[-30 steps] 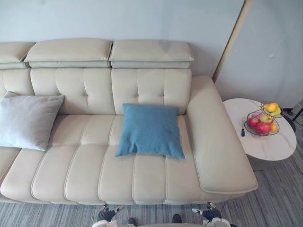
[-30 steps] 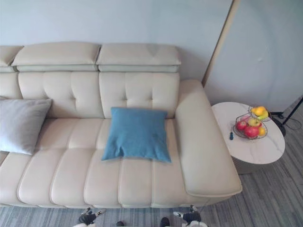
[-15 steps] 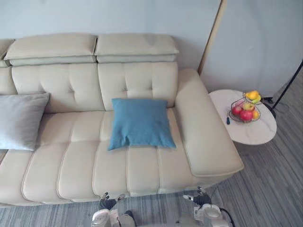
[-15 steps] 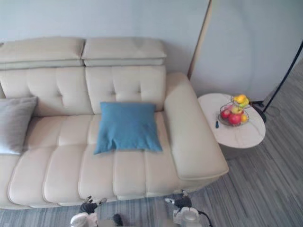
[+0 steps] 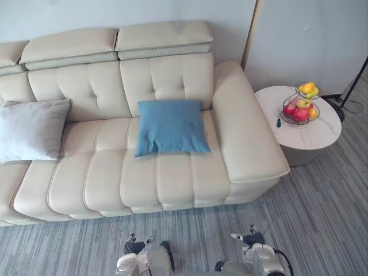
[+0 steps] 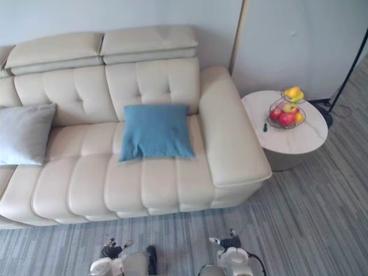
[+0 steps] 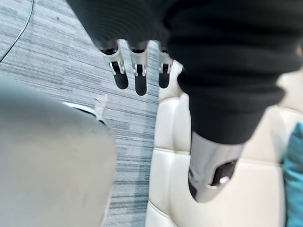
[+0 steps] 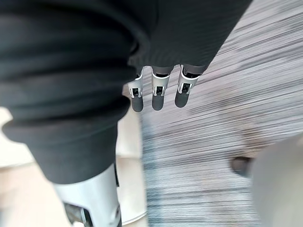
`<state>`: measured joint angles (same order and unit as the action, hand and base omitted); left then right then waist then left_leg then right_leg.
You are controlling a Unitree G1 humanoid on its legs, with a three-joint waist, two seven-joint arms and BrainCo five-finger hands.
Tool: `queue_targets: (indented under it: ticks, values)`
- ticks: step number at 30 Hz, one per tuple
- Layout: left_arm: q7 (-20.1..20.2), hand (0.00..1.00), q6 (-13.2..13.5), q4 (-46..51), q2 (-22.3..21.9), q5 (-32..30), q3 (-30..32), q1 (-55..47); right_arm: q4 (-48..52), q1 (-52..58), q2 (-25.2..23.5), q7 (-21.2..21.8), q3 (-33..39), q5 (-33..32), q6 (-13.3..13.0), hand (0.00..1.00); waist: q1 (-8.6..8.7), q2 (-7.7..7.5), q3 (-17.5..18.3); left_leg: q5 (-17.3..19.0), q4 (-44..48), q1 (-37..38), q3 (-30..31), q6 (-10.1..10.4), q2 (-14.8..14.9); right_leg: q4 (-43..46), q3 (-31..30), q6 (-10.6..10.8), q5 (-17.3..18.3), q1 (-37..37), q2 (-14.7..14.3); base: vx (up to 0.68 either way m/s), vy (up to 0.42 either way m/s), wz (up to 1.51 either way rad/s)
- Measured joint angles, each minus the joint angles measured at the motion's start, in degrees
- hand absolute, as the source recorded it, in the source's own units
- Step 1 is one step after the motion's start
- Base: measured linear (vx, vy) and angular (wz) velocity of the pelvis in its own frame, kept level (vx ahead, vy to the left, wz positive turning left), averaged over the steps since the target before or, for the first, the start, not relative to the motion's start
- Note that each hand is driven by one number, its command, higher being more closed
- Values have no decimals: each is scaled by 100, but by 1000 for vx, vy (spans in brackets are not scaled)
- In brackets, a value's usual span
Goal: Pick up cushions and gather them together orderly.
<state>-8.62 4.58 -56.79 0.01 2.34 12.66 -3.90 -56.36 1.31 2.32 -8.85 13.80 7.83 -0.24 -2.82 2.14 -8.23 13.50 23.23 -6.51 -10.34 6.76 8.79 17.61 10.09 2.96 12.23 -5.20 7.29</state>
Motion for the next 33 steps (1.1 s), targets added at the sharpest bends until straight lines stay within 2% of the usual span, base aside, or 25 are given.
queue_targets:
  ticks: [1, 2, 3, 4, 6, 10, 11, 12, 24, 30, 33]
  values:
    - [2, 0, 0, -22, -13, 4, 42, -24, -104, -23, -43, 18, 176, -28, 6, 0, 19, -20, 46, 59, -426, 142, -44, -110, -105, -60, -73, 104, -77, -56, 6, -80, 193, -13]
    - [3, 0, -5, -26, 101, -2, 45, -131, -142, 49, -183, 58, 357, -31, 55, 0, 38, -191, 267, -300, -1057, 235, -166, -232, -369, -538, -154, 169, -423, -53, 144, -53, 183, -14]
    - [3, 0, -5, -27, 111, -6, 45, -137, -144, 56, -198, 61, 390, -31, 54, 0, 41, -214, 282, -349, -1150, 268, -172, -248, -405, -628, -153, 195, -483, -33, 161, -31, 209, -7]
    - [3, 0, -16, -88, 149, -41, 34, -129, -225, 72, -211, 63, 436, -34, 53, 0, 73, -260, 305, -488, -1341, 372, -156, -333, -543, -981, -170, 263, -721, 167, 219, 10, 169, 6]
    - [7, 0, -23, -127, 147, -87, 18, -132, -331, 74, -213, 69, 556, -74, 56, 0, 88, -247, 329, -528, -1462, 504, -153, -395, -651, -1234, -170, 334, -868, 353, 285, 4, 157, 8]
    - [28, 0, -34, -223, 152, -115, -20, -135, -369, 73, -202, 102, 650, -117, 54, 0, 88, -204, 427, -663, -1772, 692, -139, -448, -793, -1491, -162, 344, -990, 530, 327, 7, 60, 3]
    - [34, 0, -34, -231, 152, -116, -20, -136, -374, 62, -196, 102, 665, -119, 54, 0, 88, -189, 443, -681, -1805, 700, -140, -443, -802, -1507, -165, 348, -998, 529, 322, 0, 0, 0]
    - [140, 0, -40, -350, 215, -221, -16, -116, -755, -195, 12, 102, 865, -174, 70, 0, 100, -213, 424, -745, -2168, 1058, -22, -411, -754, -1824, -167, 271, -1027, 845, 166, 0, 0, 0]
    - [144, 0, -39, -353, 220, -215, -25, -117, -755, -104, 9, 88, 851, -367, 70, 0, 104, -217, 415, -762, -2250, 1127, -25, -405, -747, -1890, -111, 282, -1036, 920, 166, 0, 0, 1]
    - [188, 0, -29, -342, 222, -210, -23, -99, -746, 2, 0, 36, 832, -564, 70, 0, 143, -222, 292, -718, -2252, 1277, -399, -347, -677, -1894, -333, 264, -1125, 885, 114, -15, -6, -27]
    - [249, 0, -29, -350, 262, -210, -20, 6, -678, 6, -14, -10, 823, -574, 66, 0, 165, -296, 150, -622, -2030, 1210, -620, -302, -614, -1862, -672, 265, -1226, 686, 49, -72, -13, -67]
